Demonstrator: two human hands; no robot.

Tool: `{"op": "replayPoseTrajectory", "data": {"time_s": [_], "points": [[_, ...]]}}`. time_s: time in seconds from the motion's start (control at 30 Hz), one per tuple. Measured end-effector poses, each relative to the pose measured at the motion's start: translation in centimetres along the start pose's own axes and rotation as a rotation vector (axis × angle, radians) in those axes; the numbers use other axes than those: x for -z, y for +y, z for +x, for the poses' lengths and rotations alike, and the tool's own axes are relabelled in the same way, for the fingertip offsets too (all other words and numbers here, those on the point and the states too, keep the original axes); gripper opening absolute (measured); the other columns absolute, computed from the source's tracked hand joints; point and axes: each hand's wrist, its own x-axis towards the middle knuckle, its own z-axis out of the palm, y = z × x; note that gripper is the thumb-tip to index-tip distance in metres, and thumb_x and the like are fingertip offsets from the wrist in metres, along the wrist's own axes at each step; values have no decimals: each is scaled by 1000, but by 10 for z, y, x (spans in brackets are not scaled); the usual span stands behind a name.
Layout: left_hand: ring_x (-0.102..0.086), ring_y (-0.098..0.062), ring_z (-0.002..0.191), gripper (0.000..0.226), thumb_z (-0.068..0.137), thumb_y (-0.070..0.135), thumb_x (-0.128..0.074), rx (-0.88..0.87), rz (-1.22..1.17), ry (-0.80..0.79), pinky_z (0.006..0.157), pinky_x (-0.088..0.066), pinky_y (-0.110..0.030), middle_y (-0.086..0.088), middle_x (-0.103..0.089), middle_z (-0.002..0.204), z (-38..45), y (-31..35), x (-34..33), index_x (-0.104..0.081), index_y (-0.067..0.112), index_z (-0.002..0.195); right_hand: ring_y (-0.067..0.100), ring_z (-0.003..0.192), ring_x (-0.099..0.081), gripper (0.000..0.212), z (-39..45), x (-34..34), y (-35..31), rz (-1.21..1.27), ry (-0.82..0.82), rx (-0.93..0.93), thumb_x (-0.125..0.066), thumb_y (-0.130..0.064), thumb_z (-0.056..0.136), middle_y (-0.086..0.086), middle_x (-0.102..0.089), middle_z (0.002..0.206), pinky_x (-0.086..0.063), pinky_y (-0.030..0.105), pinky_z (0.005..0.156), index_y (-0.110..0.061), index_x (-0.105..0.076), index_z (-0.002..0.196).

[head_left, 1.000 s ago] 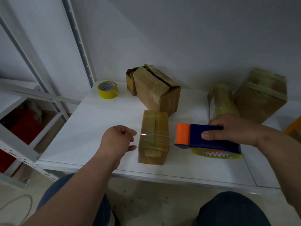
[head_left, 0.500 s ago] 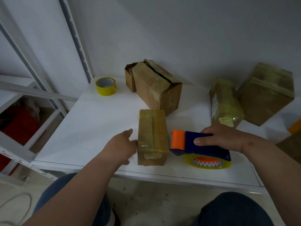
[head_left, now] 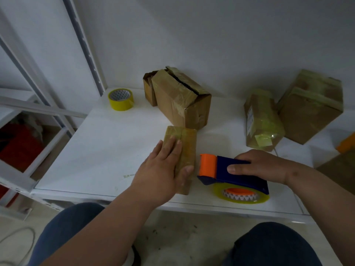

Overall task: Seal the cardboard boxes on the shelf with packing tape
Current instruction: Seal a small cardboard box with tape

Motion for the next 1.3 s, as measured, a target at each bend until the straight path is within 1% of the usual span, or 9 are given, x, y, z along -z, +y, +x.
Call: {"op": "replayPoseTrajectory", "data": {"time_s": [0.3, 0.43, 0.5, 0.67, 0.83, 0.93, 1.0, 1.17, 1.3], "points": [[11, -13, 149, 77, 88, 75, -17, 39, 17, -71, 123, -13, -43, 22, 19, 158, 3, 3, 5, 8, 41, 153, 8, 70, -69, 40, -14, 3, 15, 47, -4, 36, -60, -57, 76, -7, -73, 77, -46, 16, 59, -21, -69, 90], [7, -12, 150, 76, 88, 74, -19, 33, -26, -75, 123, -11, -39, 23, 18, 158, 1, 1, 6, 6, 42, 153, 7, 68, -67, 61, -25, 11, 24, -18, 10, 29, -62, -78, 65, -4, -73, 76, -45, 17, 61, -20, -71, 85], [7, -12, 150, 76, 90, 73, -21, 29, -47, -67, 123, -10, -39, 23, 17, 158, 3, 2, 6, 4, 41, 153, 8, 66, -67, 64, -31, 17, 26, -78, 32, 9, -60, -81, 61, -4, -72, 75, -45, 17, 61, -22, -71, 81], [6, -12, 150, 78, 89, 72, -24, 18, -81, -61, 123, -8, -37, 21, 16, 159, 3, 2, 4, 3, 38, 154, 7, 63, -62, 45, -24, 14, 11, -250, 56, -29, -59, -66, 75, -3, -65, 71, -43, 20, 58, -22, -64, 74], [6, -12, 150, 84, 82, 75, -21, 36, -120, -63, 123, -11, -40, 22, 16, 159, 1, 4, 5, 5, 39, 153, 15, 77, -65, 50, 2, 3, -14, -353, -28, -132, -59, -63, 82, 1, -68, 87, -46, 24, 64, -15, -69, 89], [5, -12, 150, 86, 80, 76, -19, 35, -126, -66, 123, -11, -40, 21, 16, 159, 1, 5, 5, 5, 38, 153, 15, 72, -59, 54, 18, -2, -26, -347, -76, -171, -62, -60, 82, 5, -65, 86, -41, 25, 61, -7, -69, 89], [5, -12, 150, 86, 80, 76, -20, 36, -133, -64, 123, -11, -39, 21, 15, 160, 1, 5, 5, 4, 38, 154, 14, 70, -58, 46, 24, -2, -31, -301, -89, -214, -65, -58, 81, 2, -62, 80, -41, 25, 61, -12, -65, 78], [6, -13, 150, 84, 82, 74, -20, 33, -130, -69, 123, -10, -41, 20, 16, 159, 1, 4, 4, 4, 37, 153, 16, 86, -63, 37, 33, -6, -21, -184, -102, -290, -69, -56, 77, 0, -66, 91, -48, 28, 78, -20, -65, 82], [11, -12, 149, 76, 88, 70, -22, 19, -133, -63, 123, -5, -38, 18, 19, 159, 2, 1, 2, 15, 42, 148, 13, 79, -58, 40, 27, -6, -17, -223, -37, -298, -69, -58, 77, 0, -60, 88, -42, 23, 64, -19, -58, 78]]}}
